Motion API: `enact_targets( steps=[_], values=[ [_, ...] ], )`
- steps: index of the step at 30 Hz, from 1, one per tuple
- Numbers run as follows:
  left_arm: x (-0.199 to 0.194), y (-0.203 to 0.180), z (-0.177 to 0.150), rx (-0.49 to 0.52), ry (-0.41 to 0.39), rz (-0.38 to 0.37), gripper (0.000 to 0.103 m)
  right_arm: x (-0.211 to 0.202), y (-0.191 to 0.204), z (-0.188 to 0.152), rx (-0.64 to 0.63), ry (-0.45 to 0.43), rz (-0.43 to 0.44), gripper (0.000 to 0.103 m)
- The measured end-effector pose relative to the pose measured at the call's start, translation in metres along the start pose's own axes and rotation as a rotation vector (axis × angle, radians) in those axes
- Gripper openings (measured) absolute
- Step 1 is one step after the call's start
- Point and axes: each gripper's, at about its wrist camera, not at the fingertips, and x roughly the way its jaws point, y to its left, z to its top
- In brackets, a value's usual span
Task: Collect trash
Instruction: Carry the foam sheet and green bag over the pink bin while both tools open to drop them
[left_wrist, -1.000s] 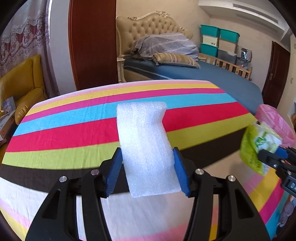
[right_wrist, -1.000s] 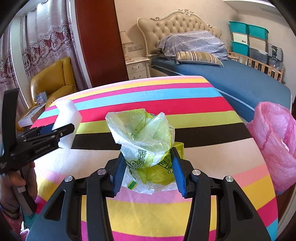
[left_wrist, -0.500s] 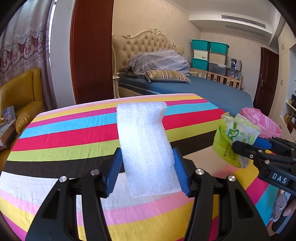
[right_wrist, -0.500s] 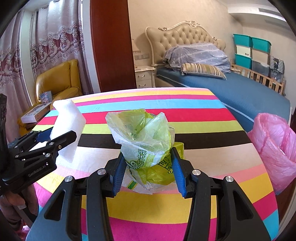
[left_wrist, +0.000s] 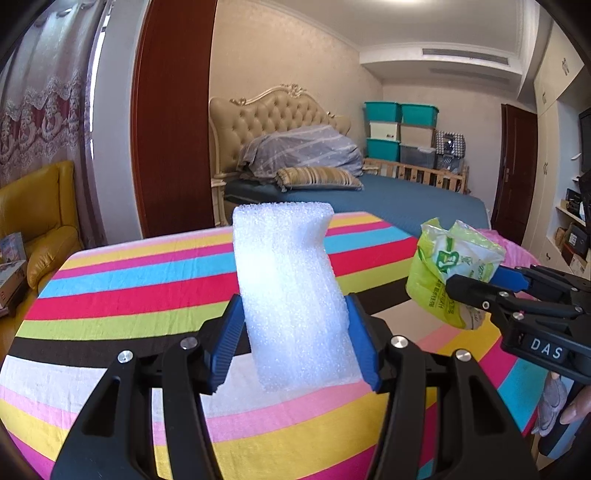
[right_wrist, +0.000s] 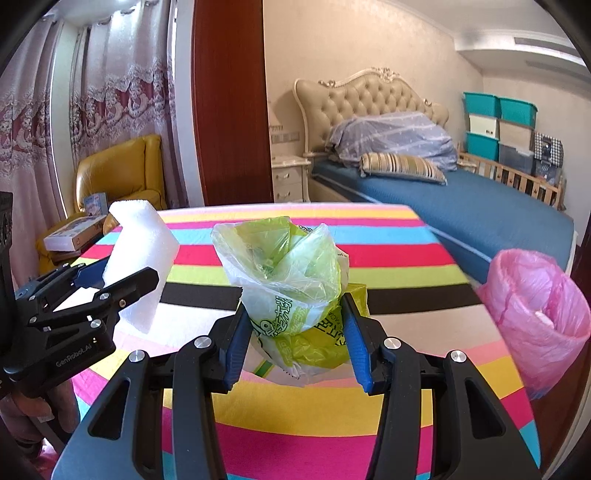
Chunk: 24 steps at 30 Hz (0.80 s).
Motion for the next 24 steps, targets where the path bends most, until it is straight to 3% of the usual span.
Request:
enact_targets(
  steps=[7,24],
  values=[
    [-0.008,-0.011,0.007,0.023,-0.032,-0.021,0.054,-0.019,-0.011,0.006,0.009,-0.055,-0.023,0.046],
    [-0.006,-0.034,0.020,0.099,-0.062,-0.067,0.054,-0.034,-0.061,0.006,0.071,-0.088,-0.087,0.046]
  ],
)
